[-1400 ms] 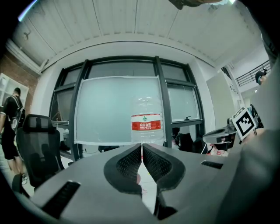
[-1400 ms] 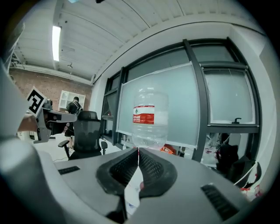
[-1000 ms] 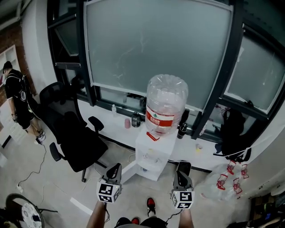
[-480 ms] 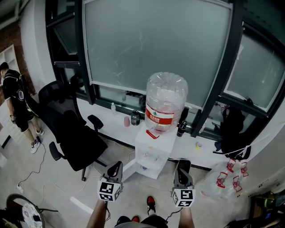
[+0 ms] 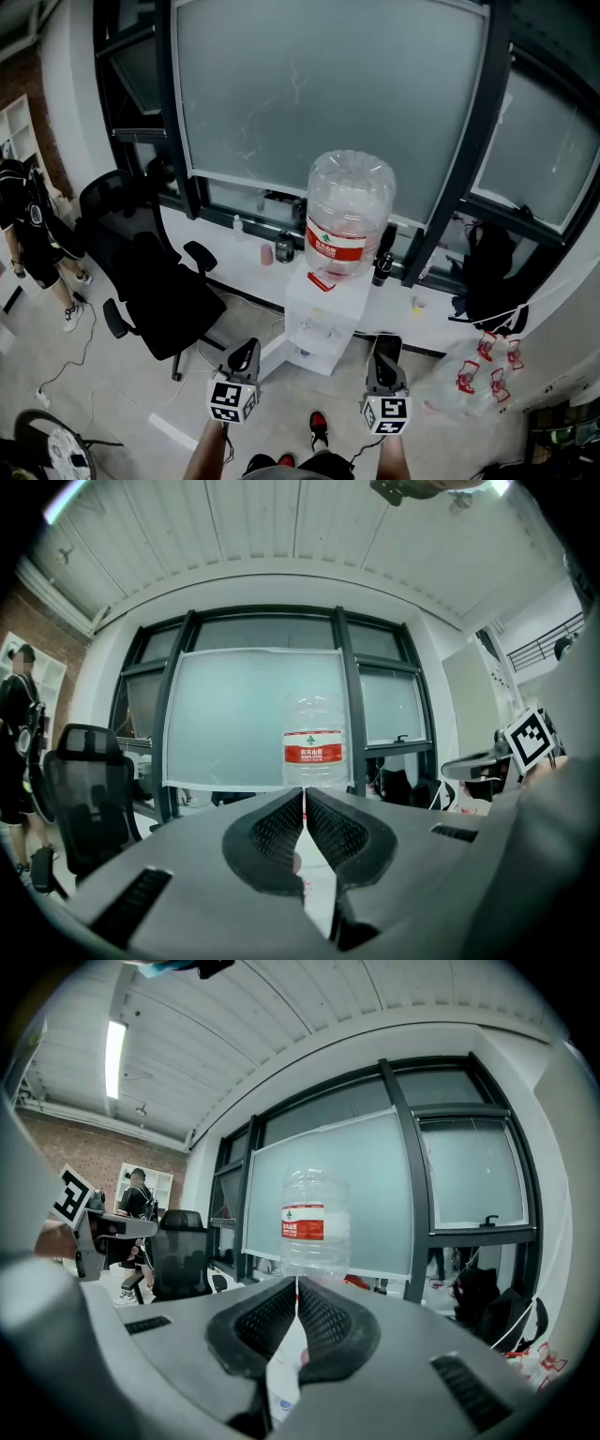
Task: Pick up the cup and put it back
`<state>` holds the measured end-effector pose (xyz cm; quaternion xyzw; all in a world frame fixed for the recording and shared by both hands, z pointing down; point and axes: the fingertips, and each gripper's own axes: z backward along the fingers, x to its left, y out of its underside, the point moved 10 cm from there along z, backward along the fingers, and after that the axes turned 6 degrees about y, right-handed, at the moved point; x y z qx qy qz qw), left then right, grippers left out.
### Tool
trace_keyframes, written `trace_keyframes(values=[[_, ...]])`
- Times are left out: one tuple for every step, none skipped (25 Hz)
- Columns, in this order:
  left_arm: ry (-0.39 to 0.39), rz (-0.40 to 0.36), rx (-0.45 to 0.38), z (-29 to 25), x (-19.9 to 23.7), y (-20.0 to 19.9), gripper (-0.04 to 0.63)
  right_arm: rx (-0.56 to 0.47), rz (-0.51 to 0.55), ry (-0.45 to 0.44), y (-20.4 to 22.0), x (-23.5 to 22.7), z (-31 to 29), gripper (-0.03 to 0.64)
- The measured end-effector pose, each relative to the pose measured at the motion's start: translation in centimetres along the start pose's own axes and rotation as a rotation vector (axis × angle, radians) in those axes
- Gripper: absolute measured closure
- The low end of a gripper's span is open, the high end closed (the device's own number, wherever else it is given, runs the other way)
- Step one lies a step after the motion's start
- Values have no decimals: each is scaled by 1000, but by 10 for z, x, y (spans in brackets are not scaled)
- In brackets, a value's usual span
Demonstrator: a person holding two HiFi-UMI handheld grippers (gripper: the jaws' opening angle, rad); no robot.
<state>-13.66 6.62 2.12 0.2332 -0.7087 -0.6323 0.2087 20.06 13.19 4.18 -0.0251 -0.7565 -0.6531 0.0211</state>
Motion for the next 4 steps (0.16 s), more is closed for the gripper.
trace_keyframes(values=[[0, 0, 0, 0, 1, 0, 566, -1, 0, -1, 0, 1, -1, 595], [0, 0, -1, -1, 1, 0, 566, -1, 0, -1, 0, 1, -1, 595], [0, 0, -2, -1, 1, -1, 566, -2, 0, -2, 0, 1, -2, 595], [0, 0, -3, -2, 2, -1, 566, -3, -1, -2, 0, 1, -3, 595]])
